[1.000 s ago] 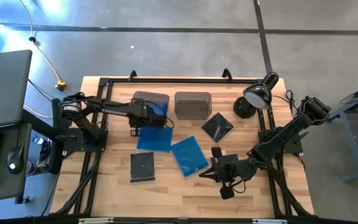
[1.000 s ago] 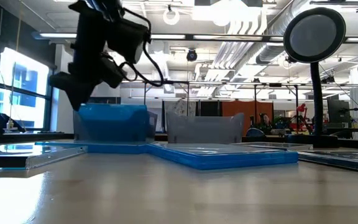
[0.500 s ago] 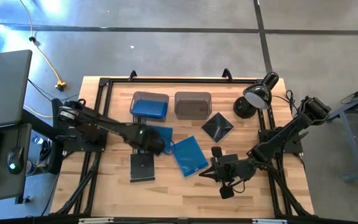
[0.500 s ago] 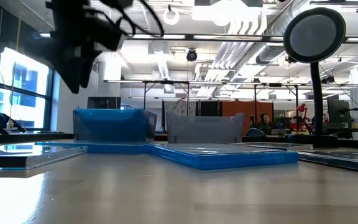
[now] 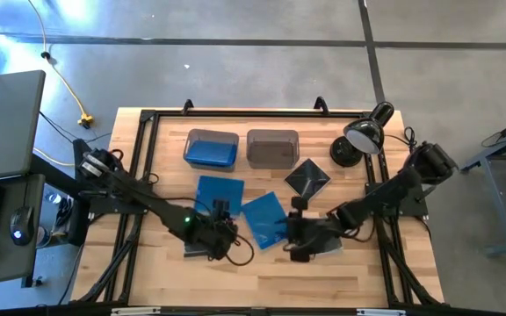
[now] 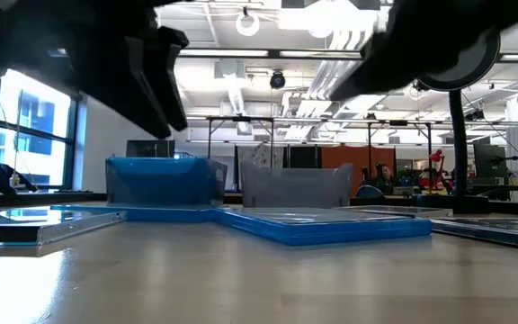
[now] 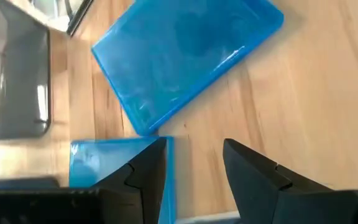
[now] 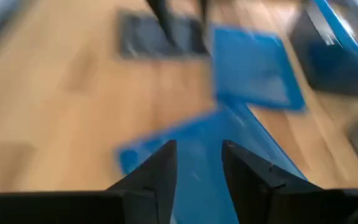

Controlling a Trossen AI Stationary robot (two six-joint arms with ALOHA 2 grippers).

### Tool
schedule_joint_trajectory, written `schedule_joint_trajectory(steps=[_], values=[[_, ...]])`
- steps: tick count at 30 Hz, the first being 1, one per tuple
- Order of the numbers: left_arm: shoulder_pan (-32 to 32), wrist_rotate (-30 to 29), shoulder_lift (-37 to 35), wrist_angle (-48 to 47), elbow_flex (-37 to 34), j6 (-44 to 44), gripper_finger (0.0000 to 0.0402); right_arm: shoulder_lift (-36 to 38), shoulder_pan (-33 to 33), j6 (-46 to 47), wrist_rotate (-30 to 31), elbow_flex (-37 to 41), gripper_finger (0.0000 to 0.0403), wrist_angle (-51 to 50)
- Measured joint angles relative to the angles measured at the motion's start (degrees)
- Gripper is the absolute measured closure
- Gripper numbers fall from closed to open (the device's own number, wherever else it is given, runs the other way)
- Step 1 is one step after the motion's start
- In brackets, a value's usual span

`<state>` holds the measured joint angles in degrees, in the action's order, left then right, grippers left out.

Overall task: Pick & place jewel cases by type
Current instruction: Put the right blue CD case into the left black bin

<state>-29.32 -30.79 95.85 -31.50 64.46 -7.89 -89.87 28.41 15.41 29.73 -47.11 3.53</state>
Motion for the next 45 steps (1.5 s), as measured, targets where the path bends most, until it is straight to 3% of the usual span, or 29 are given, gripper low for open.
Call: schedule_joint_trajectory(steps=[3,8,11,18,21,26,33,36,39,45], values=[[0.8,-0.2,0.1,8.9,-3.2,3.5,0.0247,0.2,-2.8,6.2,-1.1,0.0,0.0267,-6.6],[1.9,1.7,1.8,19.7,-7.8,9.2,0.0247,-0.2,-8.4,14.7,-8.1,0.0,0.0266,-18.2],[1.9,1.4,4.2,21.1,-9.3,13.9,0.0247,-0.2,-11.2,16.6,-9.9,0.0,0.0265,-20.4],[2.7,-0.2,11.8,32.4,-9.0,28.4,0.0247,-0.2,-13.5,6.3,-17.1,0.0,0.0265,-21.5],[2.7,-4.1,12.9,36.0,-8.7,30.3,0.0247,-0.2,-13.5,1.0,-19.4,0.0,0.0265,-23.5],[3.6,-4.1,13.1,38.5,-8.9,30.9,0.0247,-0.2,-13.5,-6.7,-19.5,0.0,0.0265,-25.9],[4.2,0.0,13.4,29.8,-5.2,40.3,0.0247,-0.2,-13.6,-14.1,-19.4,0.0,0.0265,-26.5],[4.2,0.8,13.6,21.1,-0.3,43.6,0.0247,-0.2,-14.5,-14.2,-21.4,0.0,0.0265,-26.3],[5.0,5.5,13.4,13.6,5.3,45.4,0.0247,-0.2,-15.9,-14.5,-23.5,0.0,0.0265,-26.5],[7.2,9.5,13.4,12.3,8.7,45.2,0.0247,-0.4,-18.6,-18.8,-25.2,0.0,0.0265,-26.7]])
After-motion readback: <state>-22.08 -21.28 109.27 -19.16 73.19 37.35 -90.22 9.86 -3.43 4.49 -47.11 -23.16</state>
